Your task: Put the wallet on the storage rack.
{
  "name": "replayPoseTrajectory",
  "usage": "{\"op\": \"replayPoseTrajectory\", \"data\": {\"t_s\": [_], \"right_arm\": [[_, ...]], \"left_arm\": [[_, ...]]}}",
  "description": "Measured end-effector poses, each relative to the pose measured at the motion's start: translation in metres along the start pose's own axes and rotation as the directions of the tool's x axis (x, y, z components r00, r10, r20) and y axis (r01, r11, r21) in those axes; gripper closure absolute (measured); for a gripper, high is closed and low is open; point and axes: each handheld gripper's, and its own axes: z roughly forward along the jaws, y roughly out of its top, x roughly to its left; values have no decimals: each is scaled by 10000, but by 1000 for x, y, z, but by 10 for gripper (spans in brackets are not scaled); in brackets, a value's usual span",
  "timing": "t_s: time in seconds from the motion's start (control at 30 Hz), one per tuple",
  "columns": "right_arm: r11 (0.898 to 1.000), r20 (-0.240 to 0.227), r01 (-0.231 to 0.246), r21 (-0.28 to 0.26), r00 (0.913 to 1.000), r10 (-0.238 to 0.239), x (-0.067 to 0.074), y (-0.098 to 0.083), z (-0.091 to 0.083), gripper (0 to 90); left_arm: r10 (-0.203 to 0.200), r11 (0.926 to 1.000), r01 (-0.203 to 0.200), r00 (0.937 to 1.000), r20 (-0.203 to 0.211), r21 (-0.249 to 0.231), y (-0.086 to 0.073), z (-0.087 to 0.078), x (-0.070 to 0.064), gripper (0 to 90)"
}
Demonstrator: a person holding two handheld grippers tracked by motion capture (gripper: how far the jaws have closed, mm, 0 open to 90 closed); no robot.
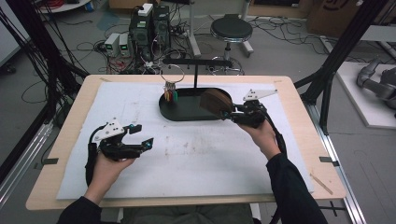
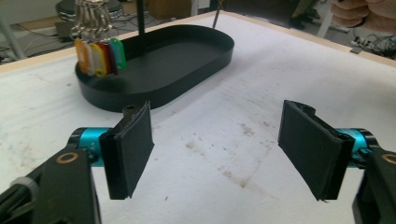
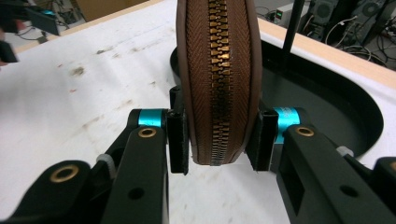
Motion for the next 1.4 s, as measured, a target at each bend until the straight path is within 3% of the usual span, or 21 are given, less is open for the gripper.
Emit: {"op": "replayPoseTrajectory", "data": {"t_s": [0.5,0.67,1.0,1.4], "right_arm": [[9994,537,24,337,9985,-42,-5,20,51,668],[9992,792,-91,401,9968,59,-8,20,63,671],[9976,1207,-422,558,9921,352,-17,19,83,672],[9956,1439,-517,787,9888,400,-15,18,109,672]], "left_arm": [[77,9999,-79,9997,-242,-89,-5,0,0,247],[363,9992,-367,9991,-222,-168,-5,2,-5,247],[437,9986,-441,9990,-130,-287,-5,2,-6,247],[585,9980,-586,9983,-80,-249,-7,3,-9,247]]}}
